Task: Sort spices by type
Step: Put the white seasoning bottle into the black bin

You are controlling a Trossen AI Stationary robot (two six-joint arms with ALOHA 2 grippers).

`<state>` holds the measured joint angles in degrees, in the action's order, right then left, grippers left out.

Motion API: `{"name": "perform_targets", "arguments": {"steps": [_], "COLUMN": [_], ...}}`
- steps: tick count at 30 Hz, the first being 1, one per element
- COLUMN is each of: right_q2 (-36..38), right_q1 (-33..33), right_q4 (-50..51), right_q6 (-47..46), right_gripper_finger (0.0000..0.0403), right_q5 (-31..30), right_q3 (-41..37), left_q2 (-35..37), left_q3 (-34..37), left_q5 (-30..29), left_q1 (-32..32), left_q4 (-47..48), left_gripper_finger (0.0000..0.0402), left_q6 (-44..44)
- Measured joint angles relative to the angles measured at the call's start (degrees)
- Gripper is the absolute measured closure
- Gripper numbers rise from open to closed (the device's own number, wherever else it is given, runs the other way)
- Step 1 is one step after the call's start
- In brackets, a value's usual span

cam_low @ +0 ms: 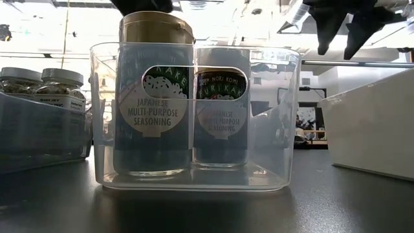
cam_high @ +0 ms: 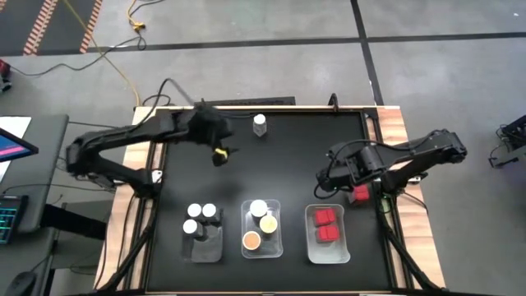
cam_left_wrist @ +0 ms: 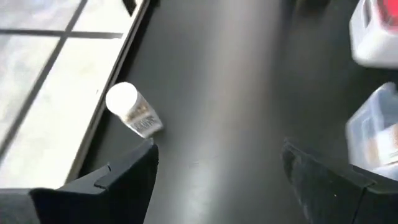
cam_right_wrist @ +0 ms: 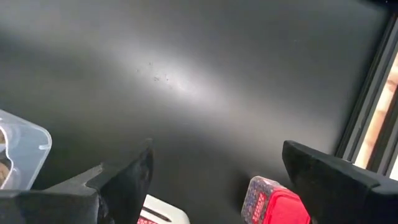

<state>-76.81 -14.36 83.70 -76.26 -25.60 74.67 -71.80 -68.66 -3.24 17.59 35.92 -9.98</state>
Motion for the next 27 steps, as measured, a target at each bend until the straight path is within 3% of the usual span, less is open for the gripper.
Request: {"name": "perform_targets", "arguments": {"steps": [4,10,14,18,27], "right_q2": [0.03,0.03,0.03,0.03,0.03], "right_q1": [1.22,3.03,4.30,5.10,5.15], "right_q4": [-0.07,-0.24,-0.25,-0.45,-1.09], "right_q6": [1.76,0.87,-0.49,-2.61,-2.83], "right_gripper_finger": [0.0024,0.0024,0.0024,0.0024,0.0024], "right_q5": [-0.05,-0.05,-0.03,-0.23,-1.41], "right_q3": [0.00,0.00,0.00,0.00,0.00], "left_q2": [-8.53,-23.53,-33.01,-38.77,-46.43], "left_q3": [-7.10,-22.52,-31.72,-36.16,-41.56], "left_q5": [3.13,13.46,15.04,19.49,19.56], "left_q1": [5.74,14.10,17.21,20.32,21.68], "left_q4": [4.37,14.05,18.53,18.42,19.67], "left_gripper_finger": [0.0079,0.0079,0.0079,0.0079,0.0079], "left_q6": [-9.25,-19.59,-29.63,-35.83,-49.47]}}
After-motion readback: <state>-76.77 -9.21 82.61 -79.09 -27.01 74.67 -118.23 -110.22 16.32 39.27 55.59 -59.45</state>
